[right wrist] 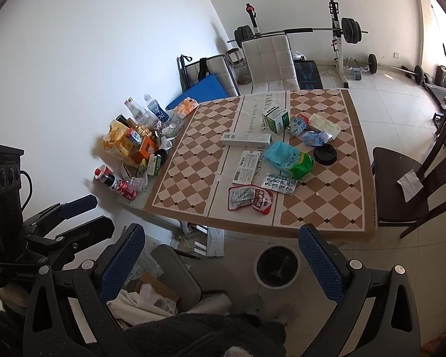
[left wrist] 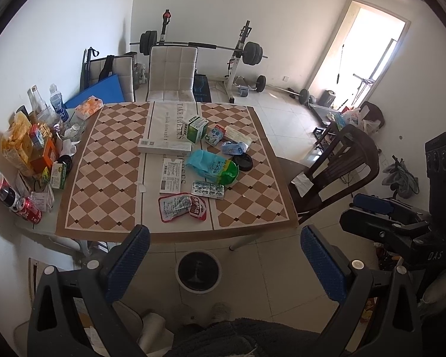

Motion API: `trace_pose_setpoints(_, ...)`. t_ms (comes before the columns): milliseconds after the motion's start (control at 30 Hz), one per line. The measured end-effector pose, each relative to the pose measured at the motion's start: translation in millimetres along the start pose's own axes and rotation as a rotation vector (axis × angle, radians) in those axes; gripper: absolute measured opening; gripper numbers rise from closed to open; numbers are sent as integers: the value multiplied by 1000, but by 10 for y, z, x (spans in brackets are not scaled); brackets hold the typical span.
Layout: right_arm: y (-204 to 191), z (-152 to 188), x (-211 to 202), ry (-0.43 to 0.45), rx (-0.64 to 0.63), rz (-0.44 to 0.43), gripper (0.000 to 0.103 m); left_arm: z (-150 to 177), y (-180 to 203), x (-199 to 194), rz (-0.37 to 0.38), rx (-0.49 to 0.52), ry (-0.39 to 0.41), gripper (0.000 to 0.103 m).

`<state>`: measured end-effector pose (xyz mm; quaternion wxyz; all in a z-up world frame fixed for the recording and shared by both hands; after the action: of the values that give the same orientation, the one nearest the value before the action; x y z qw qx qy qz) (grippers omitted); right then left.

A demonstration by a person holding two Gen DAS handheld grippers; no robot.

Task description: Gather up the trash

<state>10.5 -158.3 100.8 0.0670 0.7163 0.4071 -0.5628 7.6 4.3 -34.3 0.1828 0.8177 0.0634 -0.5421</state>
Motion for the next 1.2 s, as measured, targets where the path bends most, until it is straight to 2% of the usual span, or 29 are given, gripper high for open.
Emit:
trace_pose_setpoints(900, 192, -48, 17, -9, 24, 10, 103, -77, 77, 202, 48, 8, -14, 103)
trace_pose_setpoints(933, 203, -62, 20, -9, 27, 10, 103, -117, -39, 122, 53, 6, -15, 103)
trace_pose_setpoints(1200, 178, -75, 20, -12, 25, 12, 103, -144, -49, 113, 56, 6, -15, 103)
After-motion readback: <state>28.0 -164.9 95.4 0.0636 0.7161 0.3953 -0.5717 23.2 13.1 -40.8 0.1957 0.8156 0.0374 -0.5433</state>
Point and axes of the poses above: each gripper's, at about its wrist camera, not at the fingertips, and x roughly the way its jaws point, y to its right, z to its underside, the point moved 3 cm from there along x, roughly the way its jaws point, and after that the axes turned 15 degrees about -y, right-handed, at the moved point
